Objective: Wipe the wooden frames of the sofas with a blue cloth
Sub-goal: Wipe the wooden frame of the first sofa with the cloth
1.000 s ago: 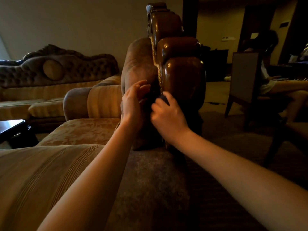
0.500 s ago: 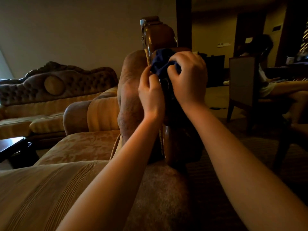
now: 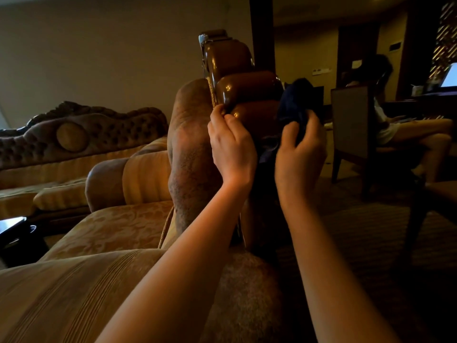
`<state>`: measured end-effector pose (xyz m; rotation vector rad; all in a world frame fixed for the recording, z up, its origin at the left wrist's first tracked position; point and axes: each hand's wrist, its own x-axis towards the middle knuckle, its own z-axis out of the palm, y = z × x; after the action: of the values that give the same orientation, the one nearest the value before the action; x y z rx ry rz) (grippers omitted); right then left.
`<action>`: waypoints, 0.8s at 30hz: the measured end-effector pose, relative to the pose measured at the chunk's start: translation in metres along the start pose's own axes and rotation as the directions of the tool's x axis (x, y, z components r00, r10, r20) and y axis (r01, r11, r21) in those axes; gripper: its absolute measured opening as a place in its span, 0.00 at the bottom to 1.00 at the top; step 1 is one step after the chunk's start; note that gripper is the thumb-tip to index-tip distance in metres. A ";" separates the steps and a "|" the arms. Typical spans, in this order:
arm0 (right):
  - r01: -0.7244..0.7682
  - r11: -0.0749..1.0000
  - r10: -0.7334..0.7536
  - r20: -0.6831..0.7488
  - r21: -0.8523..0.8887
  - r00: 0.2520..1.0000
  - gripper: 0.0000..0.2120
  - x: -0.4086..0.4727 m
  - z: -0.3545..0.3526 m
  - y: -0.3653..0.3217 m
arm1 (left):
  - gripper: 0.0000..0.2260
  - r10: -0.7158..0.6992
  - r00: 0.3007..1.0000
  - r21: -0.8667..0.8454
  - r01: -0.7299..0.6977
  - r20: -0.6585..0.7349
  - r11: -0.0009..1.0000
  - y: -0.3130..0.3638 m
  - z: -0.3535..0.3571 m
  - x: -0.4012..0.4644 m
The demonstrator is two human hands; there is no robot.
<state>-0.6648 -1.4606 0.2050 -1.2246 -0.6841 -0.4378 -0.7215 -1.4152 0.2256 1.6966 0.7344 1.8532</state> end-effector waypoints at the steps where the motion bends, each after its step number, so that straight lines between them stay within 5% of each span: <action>1: 0.006 0.996 -0.005 0.015 -0.091 1.000 0.24 -0.006 0.001 -0.001 | 0.16 0.000 1.000 0.002 0.000 0.001 1.000 0.000 0.000 0.000; 5: 0.093 0.914 -0.075 0.062 -0.395 0.995 0.23 0.000 0.011 -0.018 | 0.15 -0.022 1.000 -0.011 0.022 0.006 1.000 0.000 0.000 0.002; 10: 0.158 0.905 -0.090 0.185 -0.395 0.979 0.17 0.043 0.016 -0.028 | 0.17 -0.036 0.999 0.008 0.037 -0.002 0.999 0.002 0.000 -0.002; 13: -0.174 0.980 0.195 0.323 -0.092 0.926 0.13 0.073 0.013 -0.018 | 0.19 -0.025 1.000 0.006 0.025 -0.006 1.000 0.003 -0.002 -0.003; 15: -0.458 0.878 0.360 0.435 0.143 0.826 0.15 0.076 0.002 -0.007 | 0.18 -0.033 0.999 0.008 0.033 0.004 0.999 0.004 -0.002 -0.004; 17: -0.550 0.796 0.399 0.463 0.252 0.791 0.10 0.059 -0.007 0.008 | 0.17 -0.041 0.999 0.007 0.041 0.005 0.999 0.004 -0.002 -0.004; 24: -0.216 0.972 0.196 0.188 0.093 0.962 0.18 -0.013 -0.016 0.026 | 0.18 -0.049 0.999 0.004 0.049 -0.002 0.999 0.003 -0.001 -0.005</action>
<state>-0.6534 -1.4690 0.1744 -1.2218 -0.7146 -0.1152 -0.7222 -1.4210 0.2244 1.6647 0.7749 1.8213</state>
